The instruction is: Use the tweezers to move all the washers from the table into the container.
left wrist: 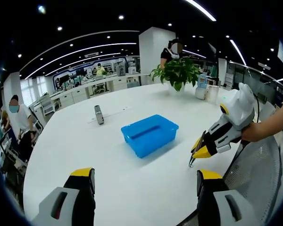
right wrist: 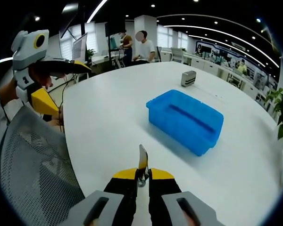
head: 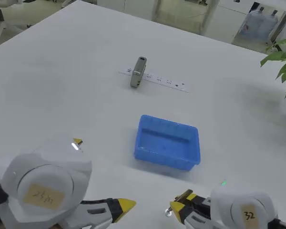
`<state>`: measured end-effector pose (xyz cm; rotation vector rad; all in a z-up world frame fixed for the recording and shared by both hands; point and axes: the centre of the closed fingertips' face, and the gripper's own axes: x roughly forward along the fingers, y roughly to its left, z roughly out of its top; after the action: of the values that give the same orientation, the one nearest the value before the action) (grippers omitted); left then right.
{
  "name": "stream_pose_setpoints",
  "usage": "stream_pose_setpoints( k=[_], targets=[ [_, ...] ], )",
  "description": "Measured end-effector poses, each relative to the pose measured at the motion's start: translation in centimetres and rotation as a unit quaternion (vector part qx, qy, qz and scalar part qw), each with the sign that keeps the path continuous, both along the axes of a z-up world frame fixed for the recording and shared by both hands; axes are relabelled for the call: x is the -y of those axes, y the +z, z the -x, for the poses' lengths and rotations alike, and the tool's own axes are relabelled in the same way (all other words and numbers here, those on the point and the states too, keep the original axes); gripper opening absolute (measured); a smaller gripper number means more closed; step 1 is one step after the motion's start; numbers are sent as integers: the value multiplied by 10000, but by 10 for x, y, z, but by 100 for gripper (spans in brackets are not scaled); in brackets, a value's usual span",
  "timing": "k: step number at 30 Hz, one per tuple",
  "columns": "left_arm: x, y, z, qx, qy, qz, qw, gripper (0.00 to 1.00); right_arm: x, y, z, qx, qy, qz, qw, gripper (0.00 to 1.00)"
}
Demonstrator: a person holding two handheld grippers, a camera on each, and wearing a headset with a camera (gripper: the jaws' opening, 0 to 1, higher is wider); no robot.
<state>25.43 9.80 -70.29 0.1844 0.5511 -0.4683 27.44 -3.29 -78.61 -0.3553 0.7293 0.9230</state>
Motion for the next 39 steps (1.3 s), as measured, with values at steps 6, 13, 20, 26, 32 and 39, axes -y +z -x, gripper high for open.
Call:
stream_pose_setpoints(
  k=[6, 13, 20, 26, 32, 39],
  targets=[
    [-1, 1, -2, 21, -20, -32, 10000, 91, -1, 22, -12, 149, -92, -192, 9997, 4],
    [0, 4, -4, 88, -39, -29, 9999, 91, -3, 60, -42, 510, -310, -475, 9971, 4],
    [5, 3, -1, 75, -143, -63, 9998, 90, -7, 83, -74, 856, -485, -562, 9936, 4],
    [9, 5, -1, 77, -219, -82, 9997, 90, -13, 81, -102, 1004, -621, -513, 9917, 4],
    [10, 7, -1, 85, -293, -147, 9994, 88, -15, 61, -120, 930, -674, -338, 9928, 4],
    [8, 6, -1, 87, -275, -203, 9994, 88, -11, 23, -132, 495, -893, -208, 9946, 4]
  ],
)
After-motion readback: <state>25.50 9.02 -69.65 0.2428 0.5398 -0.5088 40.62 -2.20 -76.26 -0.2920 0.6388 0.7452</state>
